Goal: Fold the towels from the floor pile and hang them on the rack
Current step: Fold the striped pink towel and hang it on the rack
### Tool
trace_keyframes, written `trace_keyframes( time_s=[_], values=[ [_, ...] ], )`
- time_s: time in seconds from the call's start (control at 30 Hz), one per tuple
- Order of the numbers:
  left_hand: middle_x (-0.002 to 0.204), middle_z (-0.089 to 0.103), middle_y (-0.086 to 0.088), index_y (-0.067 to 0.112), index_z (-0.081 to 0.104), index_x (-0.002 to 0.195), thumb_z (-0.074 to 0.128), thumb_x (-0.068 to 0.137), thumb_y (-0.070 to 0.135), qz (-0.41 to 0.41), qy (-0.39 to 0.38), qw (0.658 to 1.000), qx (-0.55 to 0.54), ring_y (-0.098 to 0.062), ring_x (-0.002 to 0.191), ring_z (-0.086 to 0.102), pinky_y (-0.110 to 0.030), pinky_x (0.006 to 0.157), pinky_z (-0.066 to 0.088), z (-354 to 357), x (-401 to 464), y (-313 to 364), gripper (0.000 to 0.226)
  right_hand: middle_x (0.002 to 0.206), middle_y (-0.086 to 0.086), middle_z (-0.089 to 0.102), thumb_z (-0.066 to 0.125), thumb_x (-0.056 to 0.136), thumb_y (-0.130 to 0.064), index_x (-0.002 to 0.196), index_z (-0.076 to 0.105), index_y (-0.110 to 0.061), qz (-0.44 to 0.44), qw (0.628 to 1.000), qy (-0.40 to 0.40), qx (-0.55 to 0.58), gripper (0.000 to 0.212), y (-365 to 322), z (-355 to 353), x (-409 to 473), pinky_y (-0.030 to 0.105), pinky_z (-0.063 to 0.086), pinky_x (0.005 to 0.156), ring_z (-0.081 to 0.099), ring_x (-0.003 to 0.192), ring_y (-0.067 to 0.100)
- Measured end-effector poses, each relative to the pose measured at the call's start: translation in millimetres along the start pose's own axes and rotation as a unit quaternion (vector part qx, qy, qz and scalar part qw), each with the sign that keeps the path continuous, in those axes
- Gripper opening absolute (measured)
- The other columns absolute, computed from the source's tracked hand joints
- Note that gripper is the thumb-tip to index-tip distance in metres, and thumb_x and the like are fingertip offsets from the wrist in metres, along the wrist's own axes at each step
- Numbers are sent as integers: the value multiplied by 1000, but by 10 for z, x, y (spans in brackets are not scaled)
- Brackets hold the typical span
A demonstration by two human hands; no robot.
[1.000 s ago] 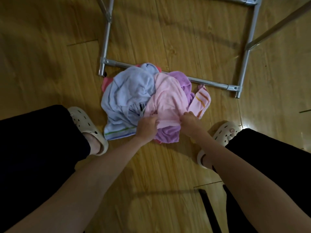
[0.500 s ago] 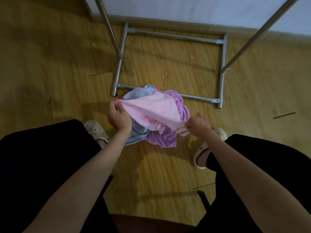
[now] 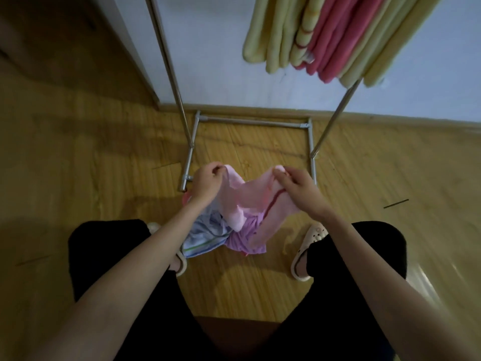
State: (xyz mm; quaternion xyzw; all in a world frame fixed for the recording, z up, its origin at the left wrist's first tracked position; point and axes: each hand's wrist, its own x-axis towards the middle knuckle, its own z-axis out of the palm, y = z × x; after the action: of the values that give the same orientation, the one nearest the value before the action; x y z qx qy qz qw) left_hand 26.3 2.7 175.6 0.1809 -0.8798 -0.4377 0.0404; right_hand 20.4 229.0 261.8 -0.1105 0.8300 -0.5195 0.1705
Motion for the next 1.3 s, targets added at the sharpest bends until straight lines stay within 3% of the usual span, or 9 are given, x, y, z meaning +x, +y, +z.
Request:
trace_keyframes(
  time_s=[0.1,0.23,0.4,0.53,0.77,0.87,1.0,1.13,1.3],
  values=[
    [90,70,0,12,67,97,52,91,5,57,-73,996,-12,-17,89,67,-30,81,53,-203,-129,309,17,67,7,45,51,98,-27,79,56,0,14,994,43,100,33,-425,-73,-58,28,37,54,44,64,15],
    [90,71,4,14,68,100,63,87,6,153,-131,979,-34,-9,85,66,-23,79,53,-556,-505,698,16,72,15,49,50,99,-24,86,58,0,33,969,79,232,27,-889,-92,-76,36,40,62,48,69,24],
    [98,64,12,19,57,115,71,78,29,201,-173,964,-20,-2,88,61,-25,77,52,-963,-1013,1032,40,58,6,50,49,99,-22,70,52,-5,22,955,107,277,34,-1368,-76,-165,31,44,57,52,57,17],
    [112,57,14,24,51,122,73,70,58,231,-74,967,83,0,92,57,-19,74,52,-1027,-1232,1117,66,62,10,48,46,100,-24,74,52,-2,8,951,123,285,34,-1654,-60,-285,35,43,62,51,62,23],
    [92,62,8,18,60,103,57,83,60,252,115,952,126,-6,76,58,-6,58,35,-1019,-1370,1312,47,79,17,45,46,100,-21,91,55,6,13,937,146,317,30,-1900,-25,-437,40,41,72,46,76,30],
    [88,63,8,19,61,98,51,89,50,258,118,952,115,-5,72,57,-7,56,37,-1035,-1383,1292,33,81,20,48,46,100,-21,94,55,4,34,930,140,339,27,-1923,-41,-480,41,46,70,51,75,30],
    [83,62,7,18,61,93,58,91,39,245,113,954,129,-8,68,58,-15,52,43,-1028,-1353,1178,22,80,18,52,46,101,-22,99,55,4,71,919,122,369,28,-1940,-93,-540,27,51,55,57,64,23],
    [77,62,8,18,62,88,62,86,46,242,115,954,135,-5,60,53,-6,47,30,-1002,-1389,1179,29,81,17,56,46,101,-22,104,56,7,88,911,118,386,31,-1970,-117,-601,26,54,55,60,66,21],
    [77,60,8,15,64,90,54,91,47,263,111,950,125,1,59,47,-4,44,28,-910,-1461,1257,33,70,12,54,45,101,-22,81,55,0,93,909,142,381,31,-2007,-20,-624,32,50,63,57,62,19]
  ],
)
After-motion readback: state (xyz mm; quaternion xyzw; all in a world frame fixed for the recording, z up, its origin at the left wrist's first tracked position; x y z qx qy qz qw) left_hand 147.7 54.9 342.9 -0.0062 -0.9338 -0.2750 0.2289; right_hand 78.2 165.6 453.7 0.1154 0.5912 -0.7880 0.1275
